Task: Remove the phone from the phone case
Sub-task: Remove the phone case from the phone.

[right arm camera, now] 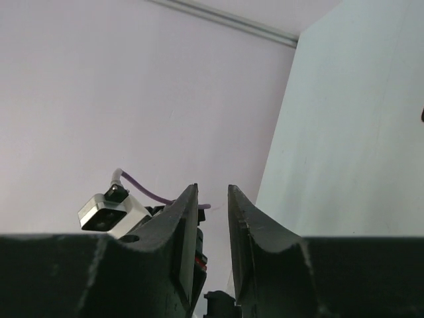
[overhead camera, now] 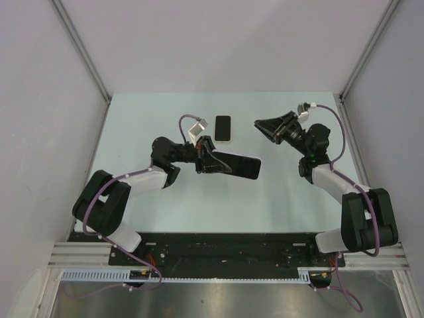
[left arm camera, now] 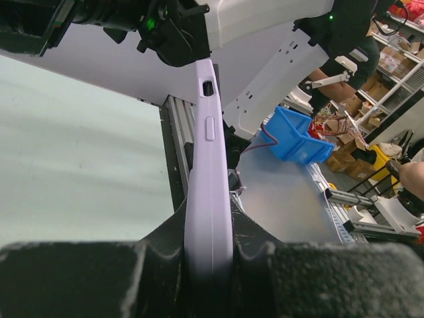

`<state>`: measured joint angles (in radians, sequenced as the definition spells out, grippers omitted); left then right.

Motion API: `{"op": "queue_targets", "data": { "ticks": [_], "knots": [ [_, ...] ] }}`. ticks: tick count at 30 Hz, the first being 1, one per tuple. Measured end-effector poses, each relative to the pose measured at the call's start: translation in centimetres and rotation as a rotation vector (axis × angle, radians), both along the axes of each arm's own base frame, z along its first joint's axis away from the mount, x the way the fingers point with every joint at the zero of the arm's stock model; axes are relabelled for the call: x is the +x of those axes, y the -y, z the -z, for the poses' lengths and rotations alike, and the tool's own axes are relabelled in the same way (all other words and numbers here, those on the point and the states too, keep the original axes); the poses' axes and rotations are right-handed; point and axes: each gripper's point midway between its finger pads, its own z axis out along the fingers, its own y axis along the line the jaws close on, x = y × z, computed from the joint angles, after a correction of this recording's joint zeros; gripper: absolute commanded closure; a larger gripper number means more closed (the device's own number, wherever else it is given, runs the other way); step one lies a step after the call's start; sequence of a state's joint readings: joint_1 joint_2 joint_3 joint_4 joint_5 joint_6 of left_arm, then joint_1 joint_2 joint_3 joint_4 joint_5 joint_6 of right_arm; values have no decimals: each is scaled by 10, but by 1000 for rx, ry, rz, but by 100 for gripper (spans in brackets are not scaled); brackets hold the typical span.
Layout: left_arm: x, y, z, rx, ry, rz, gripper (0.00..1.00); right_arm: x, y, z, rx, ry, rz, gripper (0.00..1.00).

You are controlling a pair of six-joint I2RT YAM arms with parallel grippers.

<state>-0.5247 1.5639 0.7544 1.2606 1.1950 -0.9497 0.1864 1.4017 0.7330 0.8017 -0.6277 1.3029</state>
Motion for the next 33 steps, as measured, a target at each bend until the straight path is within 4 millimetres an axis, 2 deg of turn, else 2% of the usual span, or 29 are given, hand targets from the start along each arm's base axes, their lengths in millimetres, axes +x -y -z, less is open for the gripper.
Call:
{"op": "queue_targets", "data": {
  "ticks": [8,12,33],
  "knots": [
    [2,-2,-1,-2,7,-4,100,5,31,-22,-16,88,86,68],
    [3,-3,-1,-3,9,-8,100,2,40,-33,-23,131,110,68],
    [13,-6,6,6,0,-32,100,-8,43,-44,-116,276,107,66]
  ]
}}
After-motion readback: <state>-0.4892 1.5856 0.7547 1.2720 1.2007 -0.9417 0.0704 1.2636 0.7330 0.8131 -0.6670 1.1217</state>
